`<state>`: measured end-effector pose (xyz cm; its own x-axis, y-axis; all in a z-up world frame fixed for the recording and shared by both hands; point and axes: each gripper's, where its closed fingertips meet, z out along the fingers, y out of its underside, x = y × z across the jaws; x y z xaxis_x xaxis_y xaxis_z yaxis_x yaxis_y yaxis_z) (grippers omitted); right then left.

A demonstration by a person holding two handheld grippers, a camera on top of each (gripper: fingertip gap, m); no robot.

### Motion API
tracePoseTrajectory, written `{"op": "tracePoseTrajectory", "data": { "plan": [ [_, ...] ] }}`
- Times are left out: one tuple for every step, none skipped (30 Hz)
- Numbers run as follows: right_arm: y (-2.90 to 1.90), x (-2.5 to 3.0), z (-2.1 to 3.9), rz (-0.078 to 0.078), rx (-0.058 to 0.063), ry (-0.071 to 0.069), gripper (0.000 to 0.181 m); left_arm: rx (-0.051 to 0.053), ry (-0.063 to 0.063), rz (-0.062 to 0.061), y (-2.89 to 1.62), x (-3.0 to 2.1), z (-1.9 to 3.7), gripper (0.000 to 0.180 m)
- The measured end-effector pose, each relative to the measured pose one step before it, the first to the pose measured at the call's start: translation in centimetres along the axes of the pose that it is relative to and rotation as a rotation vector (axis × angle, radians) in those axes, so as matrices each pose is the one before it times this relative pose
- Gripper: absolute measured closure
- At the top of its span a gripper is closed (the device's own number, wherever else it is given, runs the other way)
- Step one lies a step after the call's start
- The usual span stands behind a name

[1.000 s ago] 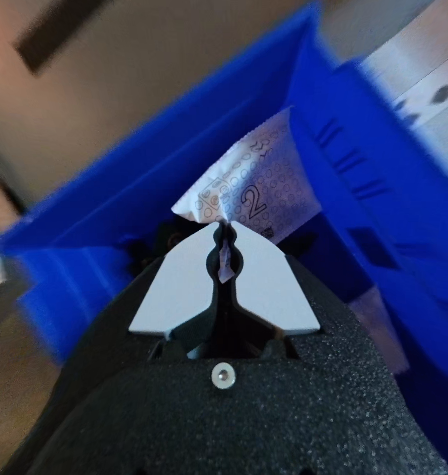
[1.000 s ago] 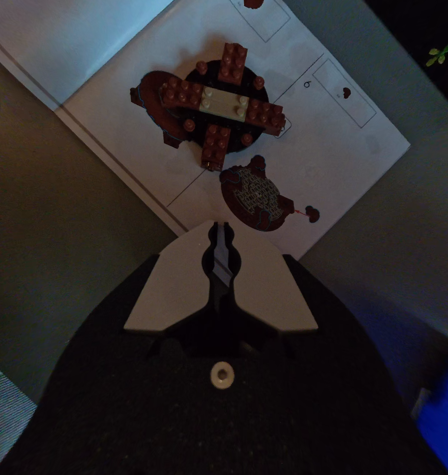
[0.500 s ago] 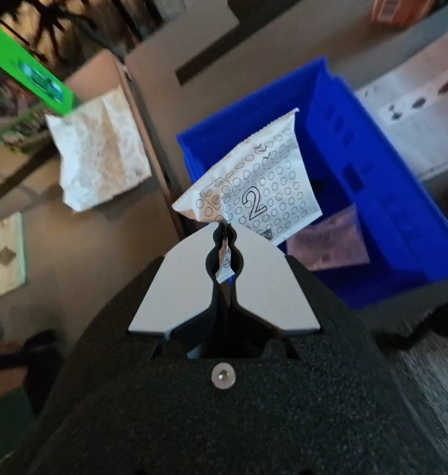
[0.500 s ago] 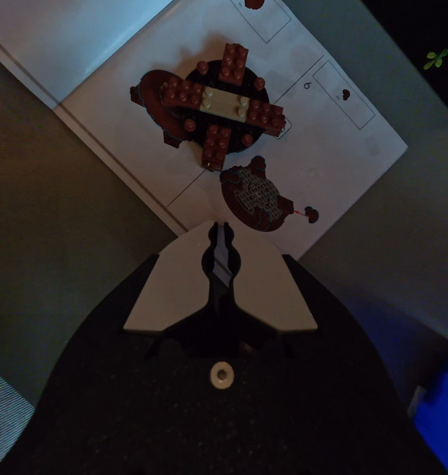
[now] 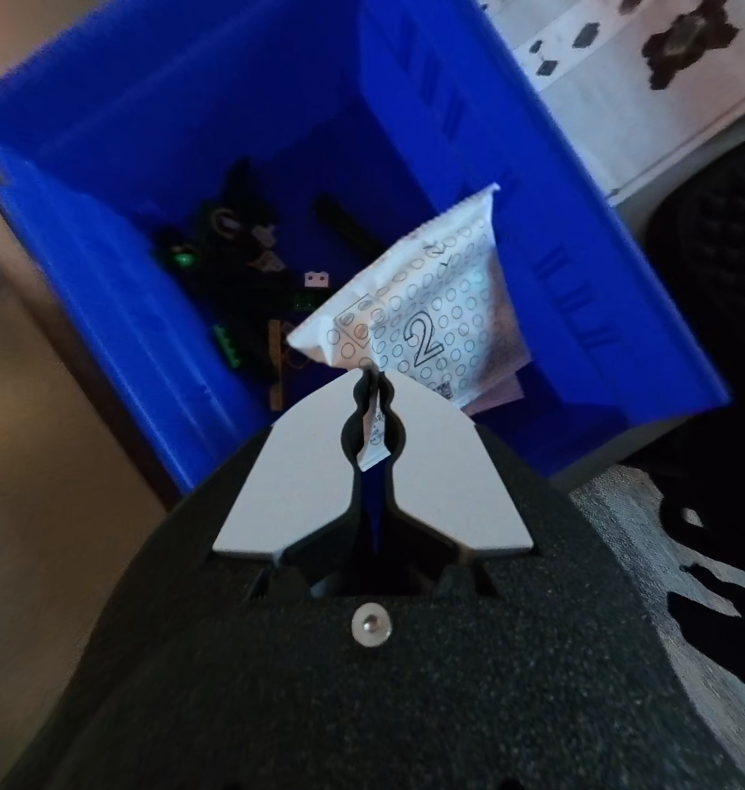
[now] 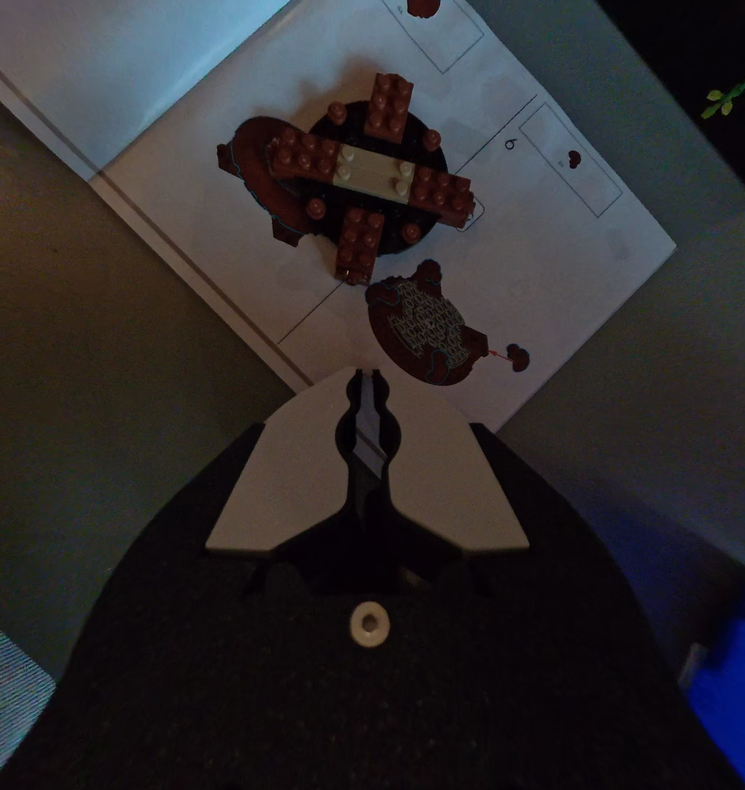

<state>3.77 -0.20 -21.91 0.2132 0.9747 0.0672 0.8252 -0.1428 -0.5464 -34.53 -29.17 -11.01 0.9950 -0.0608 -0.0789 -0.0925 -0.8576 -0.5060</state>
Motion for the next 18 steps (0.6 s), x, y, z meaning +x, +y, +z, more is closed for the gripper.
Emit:
{"op": "tracePoseTrajectory", "data": {
  "plan": [
    [-0.008,0.003,-0.009,-0.0001,0.0009,0.0008,0.176,-0.0063,-0.0115,0.0004,0.107,-0.246,0.355,0.174],
    [0.003,0.019,-0.028,-0.002,0.0011,0.0013,0.176,0.0006,-0.0113,-0.0029,0.021,-0.259,0.117,0.169],
    [-0.023,0.034,-0.01,-0.0002,0.0004,0.0033,0.175,0.015,-0.0156,-0.0093,-0.187,-0.32,-0.077,0.158],
    [-0.006,0.051,-0.022,0.0012,0.0005,0.0058,0.174,0.0181,-0.0096,-0.0137,-0.234,-0.161,-0.164,0.147],
    [0.0,0.128,-0.013,-0.0016,0.0002,0.0088,0.172,0.0218,-0.0069,-0.0123,-0.3,-0.108,-0.36,0.139],
    [0.042,0.255,-0.063,-0.004,-0.0007,0.0162,0.167,0.0316,-0.0154,-0.0045,-0.449,-0.126,-0.393,0.13],
    [0.01,0.206,-0.03,-0.0052,0.0002,0.0116,0.16,0.0369,-0.026,-0.005,-0.516,-0.074,-0.317,0.117],
    [-0.097,0.066,-0.039,-0.0004,0.0077,0.0016,0.153,0.027,-0.0166,-0.0027,-0.486,0.19,-0.352,0.106],
    [-0.282,-0.055,-0.088,0.0083,0.0175,-0.0045,0.149,0.0261,-0.0114,0.0002,-0.535,0.343,-0.33,0.097],
    [-0.261,0.03,-0.323,0.0157,0.0259,-0.0076,0.144,0.036,-0.0146,-0.0004,-0.662,0.481,-0.397,0.088],
    [-0.376,-0.045,-0.254,0.0149,0.0277,-0.0085,0.138,0.0416,-0.0093,0.0037,-0.773,0.704,-0.379,0.08],
    [-0.395,-0.036,-0.285,0.0162,0.0273,-0.0103,0.13,0.0469,-0.0078,0.0023,-0.825,0.666,-0.231,0.071],
    [-0.364,0.008,-0.435,0.0173,0.0234,-0.0111,0.121,0.0499,0.0047,-0.0004,-0.923,1.015,-0.387,0.064],
    [-0.336,-0.018,-0.362,0.0148,0.0211,-0.0094,0.111,0.0534,0.0146,-0.0022,-1.016,1.165,-0.369,0.059],
    [-0.336,-0.04,-0.383,0.0106,0.0225,-0.0066,0.1,0.0568,0.0198,-0.0064,-0.963,1.218,-0.175,0.054],
    [-0.313,-0.037,-0.426,0.0055,0.0216,-0.0026,0.09,0.0506,0.0244,-0.0107,-0.986,1.296,-0.225,0.05],
    [-0.279,0.01,-0.474,0.001,0.0196,0.0034,0.083,0.043,0.0214,-0.0156,-0.889,1.248,-0.121,0.042],
    [-0.304,0.055,-0.465,-0.0032,0.0203,0.0085,0.076,0.0435,0.0286,-0.018,-0.825,1.405,-0.004,0.035]
  ]
}}
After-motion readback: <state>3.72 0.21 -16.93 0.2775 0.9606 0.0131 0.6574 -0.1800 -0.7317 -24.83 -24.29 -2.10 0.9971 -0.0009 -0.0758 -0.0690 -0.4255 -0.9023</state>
